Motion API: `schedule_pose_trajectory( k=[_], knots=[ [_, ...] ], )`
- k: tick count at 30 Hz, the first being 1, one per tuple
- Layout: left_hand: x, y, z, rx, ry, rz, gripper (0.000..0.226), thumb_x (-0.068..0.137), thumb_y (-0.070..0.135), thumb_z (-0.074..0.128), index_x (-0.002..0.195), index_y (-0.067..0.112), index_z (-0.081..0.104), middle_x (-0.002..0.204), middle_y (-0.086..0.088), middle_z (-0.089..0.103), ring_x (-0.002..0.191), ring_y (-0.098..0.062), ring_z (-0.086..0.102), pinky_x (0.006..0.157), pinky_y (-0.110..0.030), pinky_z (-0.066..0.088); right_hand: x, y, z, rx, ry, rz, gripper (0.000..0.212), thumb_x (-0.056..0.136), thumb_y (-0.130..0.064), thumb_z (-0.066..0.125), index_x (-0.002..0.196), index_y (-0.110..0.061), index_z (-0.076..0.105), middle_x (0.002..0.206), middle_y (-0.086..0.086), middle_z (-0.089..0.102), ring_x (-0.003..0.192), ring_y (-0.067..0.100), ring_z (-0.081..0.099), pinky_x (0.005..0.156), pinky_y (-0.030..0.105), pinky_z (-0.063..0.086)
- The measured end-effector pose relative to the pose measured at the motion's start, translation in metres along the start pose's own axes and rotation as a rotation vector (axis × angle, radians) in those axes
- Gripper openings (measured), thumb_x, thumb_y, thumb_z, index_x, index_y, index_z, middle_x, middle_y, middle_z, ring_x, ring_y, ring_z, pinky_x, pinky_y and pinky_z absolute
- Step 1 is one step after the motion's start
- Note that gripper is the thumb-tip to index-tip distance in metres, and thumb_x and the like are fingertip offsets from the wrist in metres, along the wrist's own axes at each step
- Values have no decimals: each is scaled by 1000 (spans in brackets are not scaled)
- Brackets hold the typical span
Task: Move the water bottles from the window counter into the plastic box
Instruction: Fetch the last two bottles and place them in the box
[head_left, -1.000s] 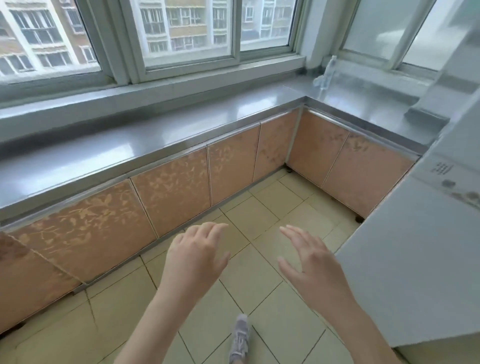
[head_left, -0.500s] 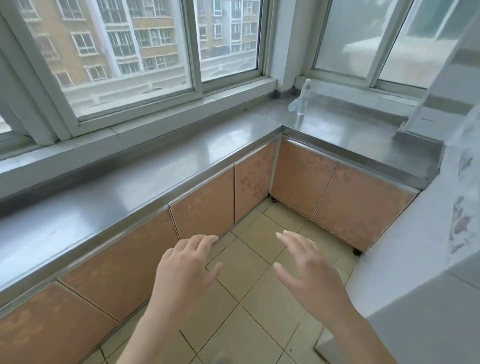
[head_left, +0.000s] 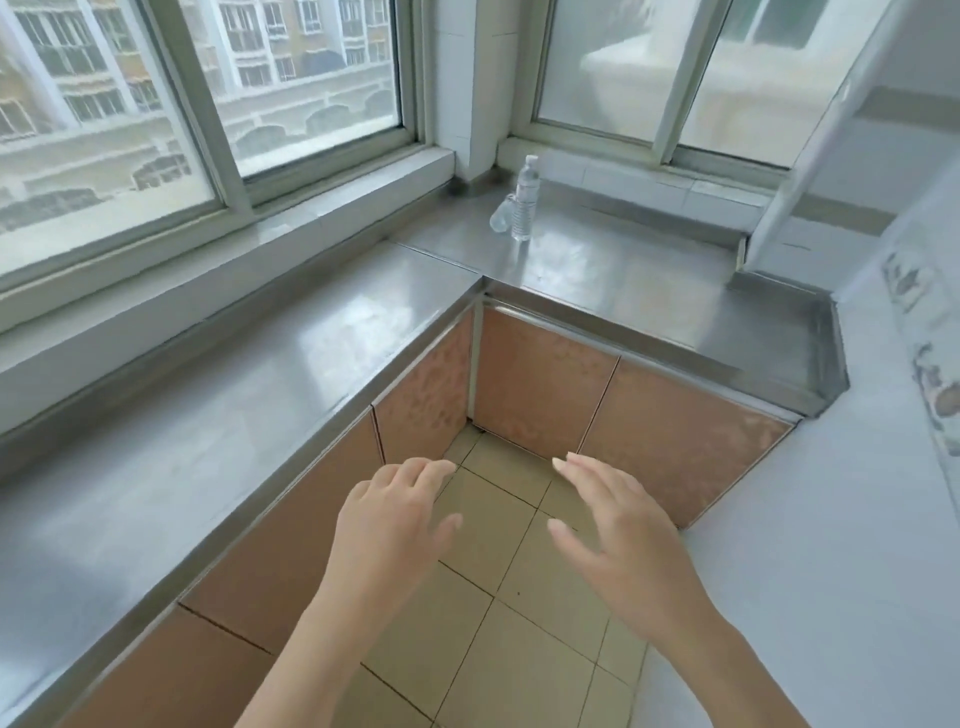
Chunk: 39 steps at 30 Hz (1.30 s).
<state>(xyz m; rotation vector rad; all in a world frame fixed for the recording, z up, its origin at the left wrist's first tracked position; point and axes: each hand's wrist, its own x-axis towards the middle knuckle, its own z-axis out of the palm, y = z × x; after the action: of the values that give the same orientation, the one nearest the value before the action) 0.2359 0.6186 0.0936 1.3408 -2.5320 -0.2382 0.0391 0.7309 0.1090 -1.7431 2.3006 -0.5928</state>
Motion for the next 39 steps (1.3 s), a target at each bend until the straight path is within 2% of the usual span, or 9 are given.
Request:
schedule_pose_trajectory(
  k=[8,16,21,28,32,35,39],
  knots=[
    [167,17,34,-28,-40,92,47,79,43,72,124,29,63,118,14,67,107,-16,65,84,-33,50,134,66,-12,3,19,114,54,91,-40,54,142,-34,39,147,-18,37,136,3,29,111,25,27],
    [336,39,77,-99,-79,58,51,93,50,53,141,37,43,141,19,49,130,-9,46,105,-30,39,299,144,-30,-11,-40,75,57,92,-45,48,145,-38,30,151,-23,27,139,-3,21,113,20,18],
    [430,41,89,-90,-71,6,50,94,51,50,142,40,39,145,21,44,134,-7,41,106,-29,36,398,177,-40,-33,-74,19,57,92,-47,47,146,-36,30,151,-20,29,139,3,24,115,26,21],
    [547,18,109,-74,-96,-73,49,93,49,53,139,38,43,141,17,49,130,-13,46,104,-33,40,524,201,-31,-41,-106,-27,55,93,-45,46,145,-35,31,151,-18,31,139,6,25,113,26,21],
    [626,-10,129,-80,-92,-58,48,86,44,66,131,30,56,130,10,62,118,-19,59,91,-37,48,604,211,-20,-67,-105,-23,57,94,-46,44,147,-33,29,153,-16,27,141,6,22,114,26,19],
    [693,-28,140,-80,-102,-38,49,88,46,63,134,30,53,131,11,60,118,-18,58,90,-34,48,665,216,-11,-38,-107,22,61,90,-49,44,147,-31,31,152,-13,31,140,8,26,114,28,23],
    [790,-55,159,-134,-167,-55,52,92,48,57,140,31,45,138,11,55,124,-16,53,94,-33,46,746,219,0,33,-107,100,67,89,-42,56,148,-31,26,151,-14,33,138,8,29,111,26,26]
  ],
)
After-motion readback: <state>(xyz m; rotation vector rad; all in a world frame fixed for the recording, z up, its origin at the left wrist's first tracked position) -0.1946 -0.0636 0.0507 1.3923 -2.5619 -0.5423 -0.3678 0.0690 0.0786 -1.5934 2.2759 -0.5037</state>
